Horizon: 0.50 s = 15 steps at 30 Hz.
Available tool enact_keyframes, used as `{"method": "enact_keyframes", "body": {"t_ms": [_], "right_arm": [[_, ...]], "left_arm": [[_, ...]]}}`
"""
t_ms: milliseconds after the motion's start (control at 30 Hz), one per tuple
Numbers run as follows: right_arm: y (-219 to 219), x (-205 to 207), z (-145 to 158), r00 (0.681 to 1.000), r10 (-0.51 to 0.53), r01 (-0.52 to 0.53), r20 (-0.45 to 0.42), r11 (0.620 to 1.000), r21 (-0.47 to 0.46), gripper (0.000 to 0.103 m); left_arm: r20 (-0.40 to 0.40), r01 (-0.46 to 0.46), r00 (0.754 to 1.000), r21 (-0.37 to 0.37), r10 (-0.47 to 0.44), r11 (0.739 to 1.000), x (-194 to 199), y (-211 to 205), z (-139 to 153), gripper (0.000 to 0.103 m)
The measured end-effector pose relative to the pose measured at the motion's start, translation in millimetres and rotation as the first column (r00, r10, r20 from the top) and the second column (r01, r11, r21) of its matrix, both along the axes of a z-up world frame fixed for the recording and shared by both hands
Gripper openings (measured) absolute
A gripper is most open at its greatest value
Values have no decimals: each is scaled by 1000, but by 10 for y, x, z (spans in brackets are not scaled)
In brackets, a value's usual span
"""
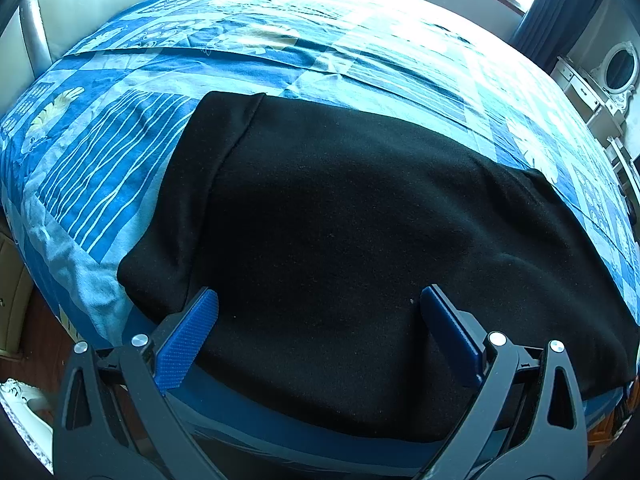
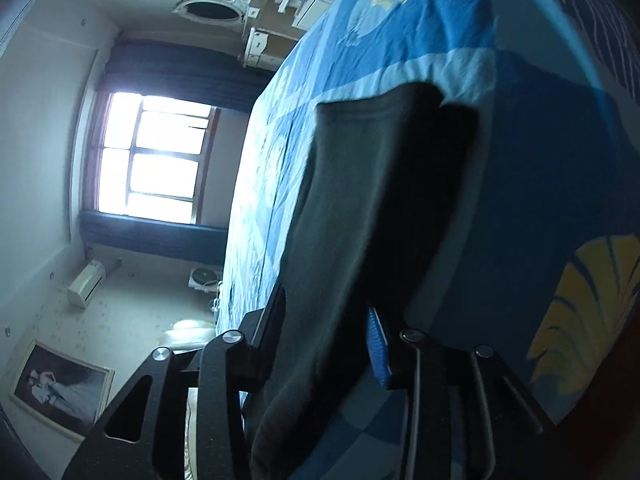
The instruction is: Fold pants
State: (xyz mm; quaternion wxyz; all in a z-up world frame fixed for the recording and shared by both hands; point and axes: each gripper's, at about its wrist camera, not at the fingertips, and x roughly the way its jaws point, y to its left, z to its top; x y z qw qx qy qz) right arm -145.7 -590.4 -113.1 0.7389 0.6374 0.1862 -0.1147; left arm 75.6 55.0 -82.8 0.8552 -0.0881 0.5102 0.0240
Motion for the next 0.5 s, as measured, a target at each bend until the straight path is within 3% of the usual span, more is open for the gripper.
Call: {"method": "enact_keyframes", "body": {"t_ms": [167,333,500], "right_arm": [[538,382,8,985,170,-170,18,985,27,43],[1094,805,-63,942,335,-336,33,940,65,43],[1456,1135,-121,901,429,-434,61,895,102,43]], "left_arm": [[5,-2,1000,-1,2,1000,-7,0,2,101],[5,4,1000,-5,-4,1000,-10,15,7,101],[9,11,1000,-8,-11,1000,-21,15,9,101]]}}
